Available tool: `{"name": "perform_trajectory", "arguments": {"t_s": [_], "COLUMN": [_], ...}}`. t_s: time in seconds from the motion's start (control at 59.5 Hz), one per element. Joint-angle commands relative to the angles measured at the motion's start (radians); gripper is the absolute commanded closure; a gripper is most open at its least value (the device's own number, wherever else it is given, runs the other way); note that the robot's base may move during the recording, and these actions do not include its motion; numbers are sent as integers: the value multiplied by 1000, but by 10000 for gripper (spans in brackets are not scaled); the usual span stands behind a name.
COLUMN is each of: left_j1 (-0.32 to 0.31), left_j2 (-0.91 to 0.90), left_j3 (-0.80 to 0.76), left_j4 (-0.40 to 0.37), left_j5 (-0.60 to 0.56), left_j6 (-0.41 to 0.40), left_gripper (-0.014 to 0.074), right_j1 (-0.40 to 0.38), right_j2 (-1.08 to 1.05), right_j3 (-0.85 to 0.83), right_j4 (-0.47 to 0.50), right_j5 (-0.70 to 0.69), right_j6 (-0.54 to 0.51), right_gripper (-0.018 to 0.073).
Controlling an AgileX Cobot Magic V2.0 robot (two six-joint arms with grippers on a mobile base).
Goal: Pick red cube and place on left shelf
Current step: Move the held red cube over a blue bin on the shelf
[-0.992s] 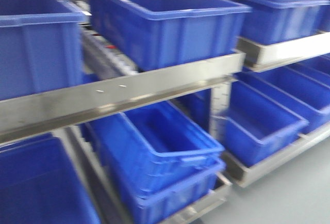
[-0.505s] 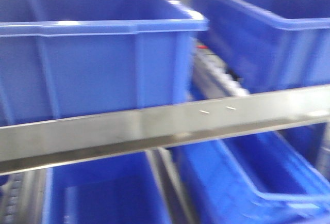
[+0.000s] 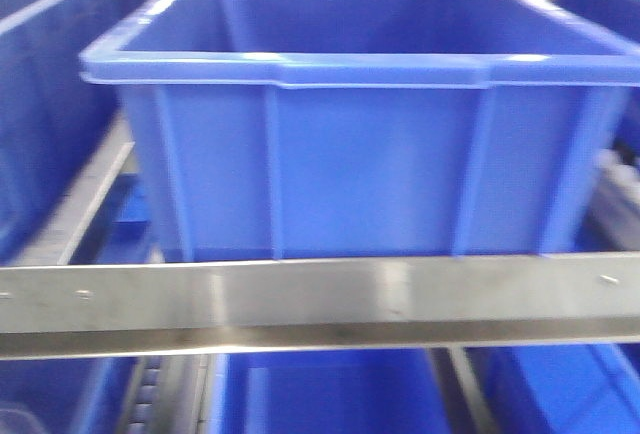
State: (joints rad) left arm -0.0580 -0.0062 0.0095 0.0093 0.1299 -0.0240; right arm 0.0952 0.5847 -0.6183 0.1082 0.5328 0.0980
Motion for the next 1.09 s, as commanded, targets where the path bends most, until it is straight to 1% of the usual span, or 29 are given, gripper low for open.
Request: {"name": "perform_trajectory", "arguments": {"t_s": [0.0, 1.076], "left_j1": [-4, -4], "left_j2": [-14, -14], "left_j3": [23, 23], "left_j4": [-3, -3], "left_j5": [-90, -90], "left_j6": [-1, -1], "left_gripper": [495, 495], "right_j1": [2, 2], "right_j2": [-1, -1], "right_j3": [-30, -30], "right_j4": [6, 6], "right_j5": [-81, -81], "right_j6": [-6, -6], "right_gripper": [504, 504]}}
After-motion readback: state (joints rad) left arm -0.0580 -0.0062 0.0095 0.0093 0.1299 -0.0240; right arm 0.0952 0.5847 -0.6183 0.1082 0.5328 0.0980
